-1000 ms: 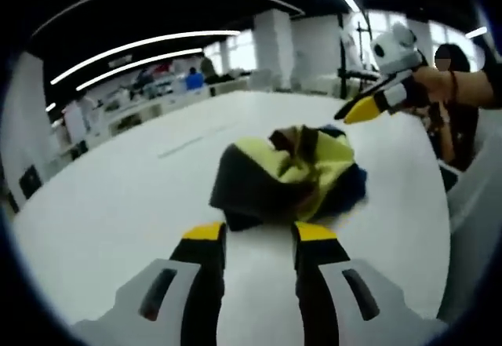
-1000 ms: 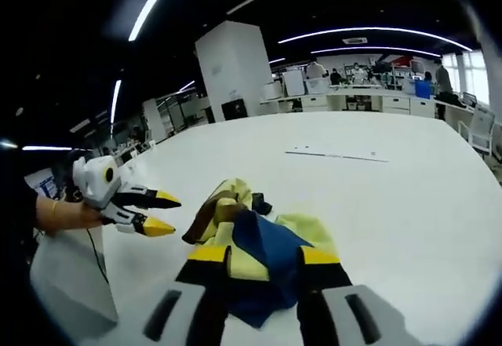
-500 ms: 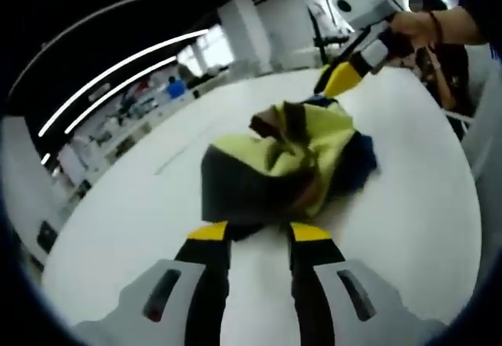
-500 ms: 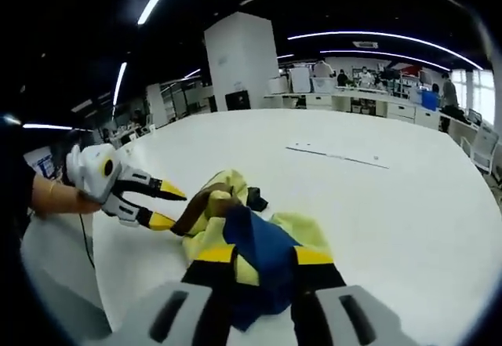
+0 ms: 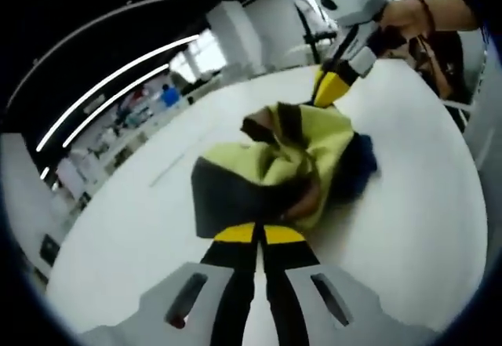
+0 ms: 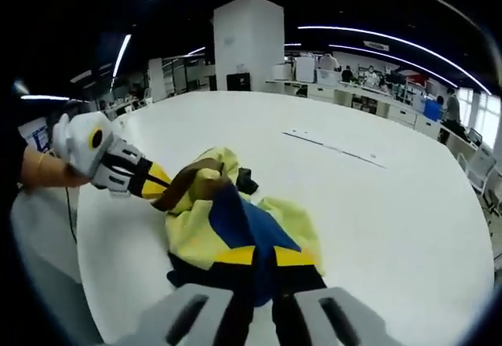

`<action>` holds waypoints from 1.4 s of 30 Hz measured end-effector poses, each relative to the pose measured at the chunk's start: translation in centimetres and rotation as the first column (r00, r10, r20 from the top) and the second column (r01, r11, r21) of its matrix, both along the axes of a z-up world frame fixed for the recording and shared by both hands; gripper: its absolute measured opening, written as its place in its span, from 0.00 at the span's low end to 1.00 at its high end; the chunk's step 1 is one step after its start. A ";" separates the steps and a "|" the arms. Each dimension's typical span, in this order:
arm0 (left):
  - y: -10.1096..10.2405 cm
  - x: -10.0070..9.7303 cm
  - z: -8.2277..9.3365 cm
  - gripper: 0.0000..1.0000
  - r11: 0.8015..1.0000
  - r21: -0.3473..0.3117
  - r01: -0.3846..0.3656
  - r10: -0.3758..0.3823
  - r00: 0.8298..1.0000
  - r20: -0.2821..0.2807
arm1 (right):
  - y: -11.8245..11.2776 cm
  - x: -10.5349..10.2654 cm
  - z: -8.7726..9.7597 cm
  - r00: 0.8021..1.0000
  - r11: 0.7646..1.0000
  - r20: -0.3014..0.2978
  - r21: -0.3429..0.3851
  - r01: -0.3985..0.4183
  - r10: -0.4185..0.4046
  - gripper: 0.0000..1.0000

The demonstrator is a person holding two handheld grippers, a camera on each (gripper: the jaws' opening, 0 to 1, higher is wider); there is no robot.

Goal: Fold the garment on the visible template until the final outline fits inside the template.

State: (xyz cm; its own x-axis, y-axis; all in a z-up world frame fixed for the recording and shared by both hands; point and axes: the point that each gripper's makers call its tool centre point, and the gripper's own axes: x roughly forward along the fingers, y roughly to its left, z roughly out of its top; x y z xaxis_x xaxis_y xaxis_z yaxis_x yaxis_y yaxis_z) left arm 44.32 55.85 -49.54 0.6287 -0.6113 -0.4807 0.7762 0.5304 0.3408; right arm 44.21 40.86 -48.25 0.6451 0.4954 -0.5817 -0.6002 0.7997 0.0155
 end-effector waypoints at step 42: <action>-1.8 13.1 10.5 0.00 0.894 -0.385 -0.231 0.234 0.972 -0.040 | -7.1 10.6 8.2 0.954 0.953 0.159 0.207 0.220 -0.255 0.00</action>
